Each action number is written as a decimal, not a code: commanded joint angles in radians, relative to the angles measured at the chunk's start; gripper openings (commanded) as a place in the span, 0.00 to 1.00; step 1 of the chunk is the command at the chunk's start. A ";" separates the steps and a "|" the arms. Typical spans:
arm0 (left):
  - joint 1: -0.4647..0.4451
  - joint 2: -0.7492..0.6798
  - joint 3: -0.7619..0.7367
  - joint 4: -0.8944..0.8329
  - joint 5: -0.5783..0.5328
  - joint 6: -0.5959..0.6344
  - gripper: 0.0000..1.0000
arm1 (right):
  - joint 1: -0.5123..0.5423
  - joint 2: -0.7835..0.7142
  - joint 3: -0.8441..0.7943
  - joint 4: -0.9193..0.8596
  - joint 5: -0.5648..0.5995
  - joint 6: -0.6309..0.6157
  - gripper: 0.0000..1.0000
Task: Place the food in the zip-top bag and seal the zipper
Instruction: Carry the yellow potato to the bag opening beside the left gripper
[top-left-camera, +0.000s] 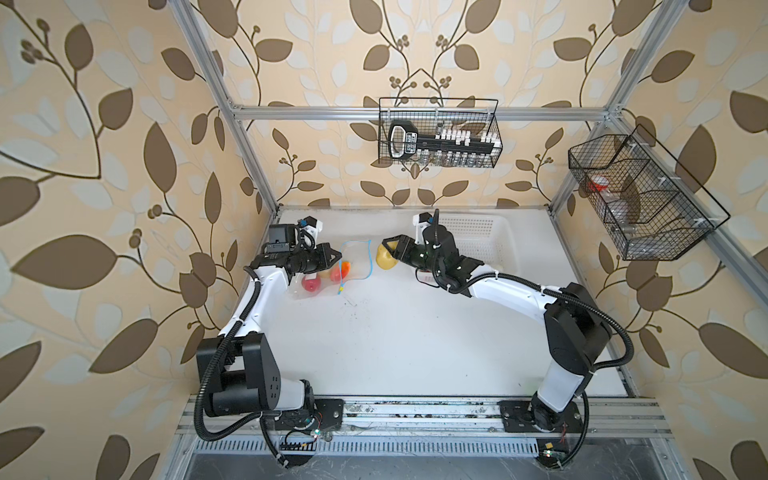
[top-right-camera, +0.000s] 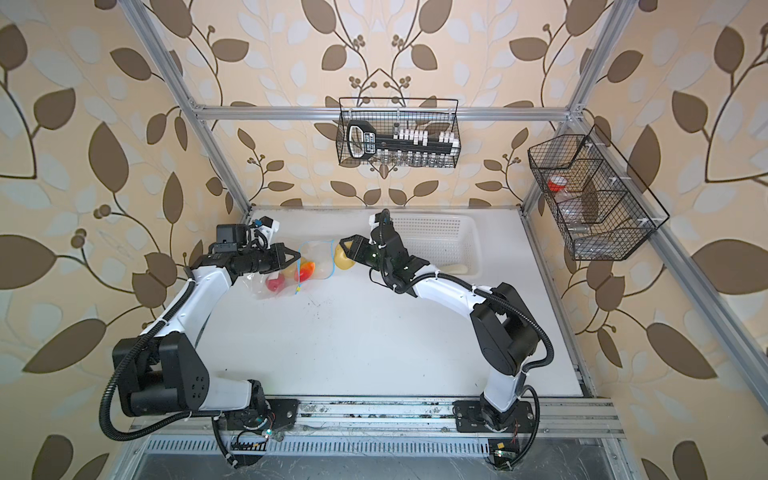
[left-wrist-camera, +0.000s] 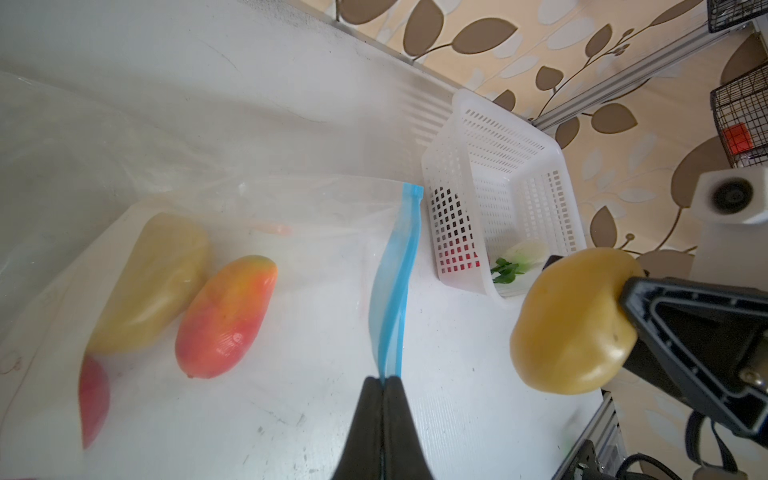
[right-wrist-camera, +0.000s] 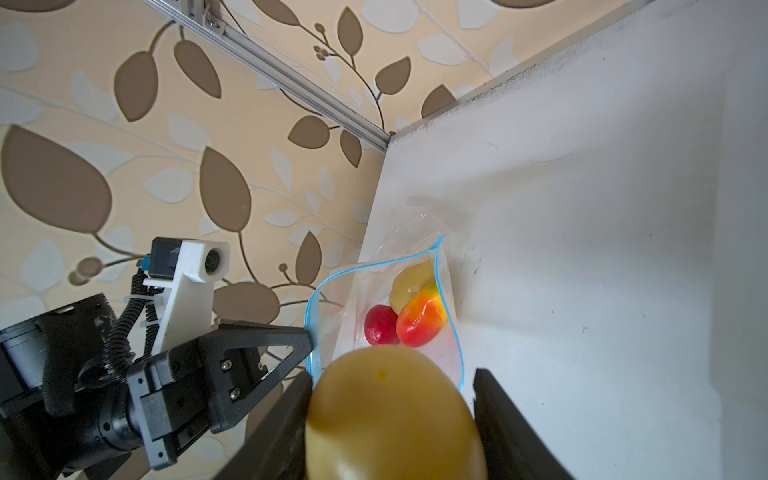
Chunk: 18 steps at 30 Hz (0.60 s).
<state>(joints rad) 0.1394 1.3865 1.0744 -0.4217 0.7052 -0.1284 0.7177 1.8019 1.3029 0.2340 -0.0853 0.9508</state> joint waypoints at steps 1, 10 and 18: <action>0.009 -0.042 0.005 0.013 0.031 0.022 0.00 | 0.015 0.034 0.055 0.041 0.021 0.020 0.31; 0.009 -0.049 0.007 0.017 0.055 0.004 0.00 | 0.030 0.077 0.090 0.049 0.038 0.023 0.31; 0.009 -0.053 0.008 0.021 0.065 -0.003 0.00 | 0.054 0.105 0.133 0.028 0.074 -0.006 0.30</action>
<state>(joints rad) 0.1394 1.3773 1.0744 -0.4217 0.7311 -0.1322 0.7586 1.8828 1.3983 0.2558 -0.0422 0.9558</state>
